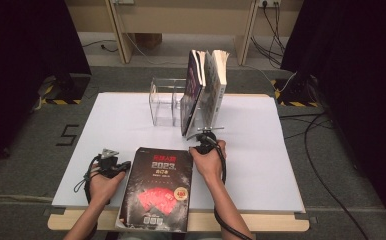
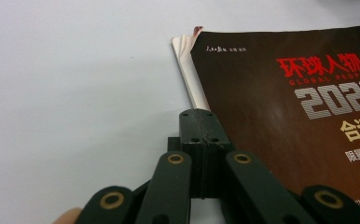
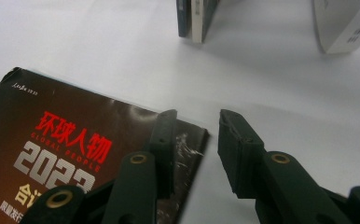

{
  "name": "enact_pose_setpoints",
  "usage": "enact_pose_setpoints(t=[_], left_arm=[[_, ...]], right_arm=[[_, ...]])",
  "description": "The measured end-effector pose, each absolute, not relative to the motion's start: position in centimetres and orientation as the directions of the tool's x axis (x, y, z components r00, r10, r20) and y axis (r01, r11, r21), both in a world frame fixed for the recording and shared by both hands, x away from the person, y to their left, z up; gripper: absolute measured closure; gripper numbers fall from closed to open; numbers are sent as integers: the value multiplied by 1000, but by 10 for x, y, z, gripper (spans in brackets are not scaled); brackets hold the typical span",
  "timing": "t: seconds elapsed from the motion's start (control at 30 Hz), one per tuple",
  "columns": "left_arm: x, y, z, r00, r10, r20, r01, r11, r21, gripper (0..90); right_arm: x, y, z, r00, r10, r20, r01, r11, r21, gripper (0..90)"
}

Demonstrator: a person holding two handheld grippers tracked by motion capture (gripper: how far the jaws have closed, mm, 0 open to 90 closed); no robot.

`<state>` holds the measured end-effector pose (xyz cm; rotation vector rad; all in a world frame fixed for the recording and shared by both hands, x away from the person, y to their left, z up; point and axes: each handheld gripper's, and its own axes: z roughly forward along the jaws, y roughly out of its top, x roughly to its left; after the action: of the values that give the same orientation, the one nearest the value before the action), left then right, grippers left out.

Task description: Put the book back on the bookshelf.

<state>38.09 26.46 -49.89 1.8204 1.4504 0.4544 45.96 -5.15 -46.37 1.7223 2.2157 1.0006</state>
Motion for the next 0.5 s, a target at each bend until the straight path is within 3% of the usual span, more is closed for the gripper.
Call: enact_pose_setpoints(t=[0.5], left_arm=[[373,259,-500,320,925,-205,678,-73,731,900]], right_arm=[[464,-57,-476,-303,910,282,830,106,548,650]])
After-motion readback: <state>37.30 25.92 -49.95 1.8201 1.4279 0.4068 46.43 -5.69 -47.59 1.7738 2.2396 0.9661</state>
